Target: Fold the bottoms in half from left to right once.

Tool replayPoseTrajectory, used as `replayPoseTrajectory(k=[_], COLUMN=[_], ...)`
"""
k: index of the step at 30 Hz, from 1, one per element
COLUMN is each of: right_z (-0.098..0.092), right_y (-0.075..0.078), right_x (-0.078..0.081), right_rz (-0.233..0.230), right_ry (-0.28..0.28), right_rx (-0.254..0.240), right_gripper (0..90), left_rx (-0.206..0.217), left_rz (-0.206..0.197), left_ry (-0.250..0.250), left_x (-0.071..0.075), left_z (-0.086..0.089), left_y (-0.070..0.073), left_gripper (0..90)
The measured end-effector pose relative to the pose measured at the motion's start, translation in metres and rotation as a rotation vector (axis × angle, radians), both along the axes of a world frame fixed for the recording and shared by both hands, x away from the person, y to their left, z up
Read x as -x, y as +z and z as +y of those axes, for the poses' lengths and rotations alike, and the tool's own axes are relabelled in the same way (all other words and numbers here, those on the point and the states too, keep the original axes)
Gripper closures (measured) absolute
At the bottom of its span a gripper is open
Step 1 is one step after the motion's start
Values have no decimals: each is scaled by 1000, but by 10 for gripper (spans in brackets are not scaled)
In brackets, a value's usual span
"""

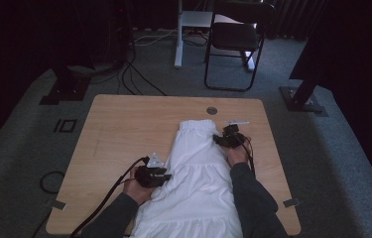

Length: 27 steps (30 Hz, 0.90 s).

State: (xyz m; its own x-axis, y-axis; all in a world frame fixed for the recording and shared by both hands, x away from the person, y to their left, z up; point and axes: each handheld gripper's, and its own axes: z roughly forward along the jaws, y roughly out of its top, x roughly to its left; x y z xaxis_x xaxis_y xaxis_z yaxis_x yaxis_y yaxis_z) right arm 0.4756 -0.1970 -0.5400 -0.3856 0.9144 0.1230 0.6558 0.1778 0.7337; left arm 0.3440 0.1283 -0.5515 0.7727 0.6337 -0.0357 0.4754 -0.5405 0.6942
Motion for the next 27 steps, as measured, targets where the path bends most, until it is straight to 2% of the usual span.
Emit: replayPoseTrajectory(k=[2,3,4,6,8,10,13,14,15,16,17,20,23,25,26,27], right_z=[3,5,6,8,13,16,15,14,13,13,13,13,13,13,13,12], right_y=[-5,-10,-11,-11,-10,-10,-12,-12,-12,-12,-11,-10,-10,-10,-10,-11], right_x=[-2,-3,-2,2,9,19,31,35,37,39,40,41,40,40,40,40], right_rz=[21,48,31,19,22,24,15,18,21,24,28,39,44,40,40,42], right_ry=[6,-3,-8,-3,34,60,74,81,89,98,107,110,111,114,114,115], right_rx=[34,61,62,66,86,87,70,63,61,63,69,72,75,77,71,67], right_gripper=[418,423,452,588,725,798,827,829,830,831,831,831,832,831,832,832], left_rx=[-2,-4,-8,-12,-17,-22,-11,-26,-54,-58,-31,126,252,310,339,346], left_rz=[3,4,4,9,14,12,32,26,1,-28,-51,-98,-154,-159,-137,-117], left_ry=[-3,-3,-9,-17,-35,-59,-84,-91,-85,-61,-38,59,101,119,123,130], left_x=[2,3,5,11,17,28,41,44,47,47,45,27,4,-12,-21,-29], left_z=[-1,-1,-2,-3,-6,-10,-12,-11,-11,-10,-6,6,13,15,15,14], left_y=[0,0,1,1,2,1,1,2,5,9,16,44,70,78,78,76], left_gripper=[666,676,683,707,766,814,823,821,800,753,707,620,546,513,482,451])
